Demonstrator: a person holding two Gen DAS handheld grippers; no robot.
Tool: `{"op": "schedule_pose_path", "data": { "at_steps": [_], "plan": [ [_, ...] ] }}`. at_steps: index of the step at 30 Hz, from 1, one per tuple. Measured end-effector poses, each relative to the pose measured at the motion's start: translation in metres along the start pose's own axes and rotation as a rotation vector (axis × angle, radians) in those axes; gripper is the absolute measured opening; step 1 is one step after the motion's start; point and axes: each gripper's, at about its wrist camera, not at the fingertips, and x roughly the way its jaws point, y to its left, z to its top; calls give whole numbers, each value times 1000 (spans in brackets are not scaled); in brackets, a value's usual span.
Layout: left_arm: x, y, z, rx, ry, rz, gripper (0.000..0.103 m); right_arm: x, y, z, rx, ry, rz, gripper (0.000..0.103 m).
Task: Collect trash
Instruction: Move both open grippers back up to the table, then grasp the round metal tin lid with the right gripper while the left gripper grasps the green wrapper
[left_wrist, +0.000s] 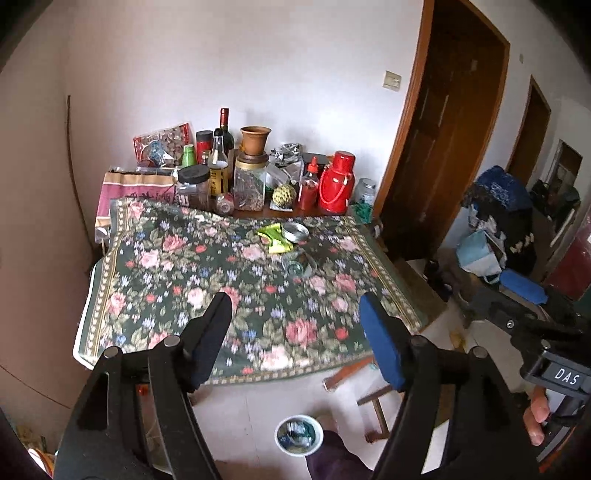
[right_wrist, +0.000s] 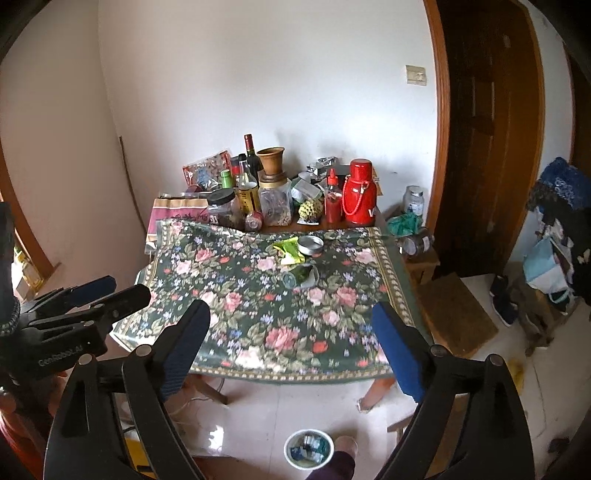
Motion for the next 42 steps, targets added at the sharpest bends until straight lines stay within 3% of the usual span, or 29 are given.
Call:
{"op": "schedule_pose_path", "data": {
  "at_steps": [10,17,24,33,42],
  "plan": [
    [88,-30,75,-59,-10,84,70,64,-61,75,-69,13,46,87],
    [138,-25,104,-127,17,143,70,118,-87,111,-120,59,94,87],
    [187,13,125,-145,78,155,70,186,-82,123,-90,169,137,87],
    [265,84,157,-64,186,114,70,275,-53,131,10,277,82,87],
    [352,130,147,-106,332,91,70,391,-53,116,82,432,56,86]
  ]
}}
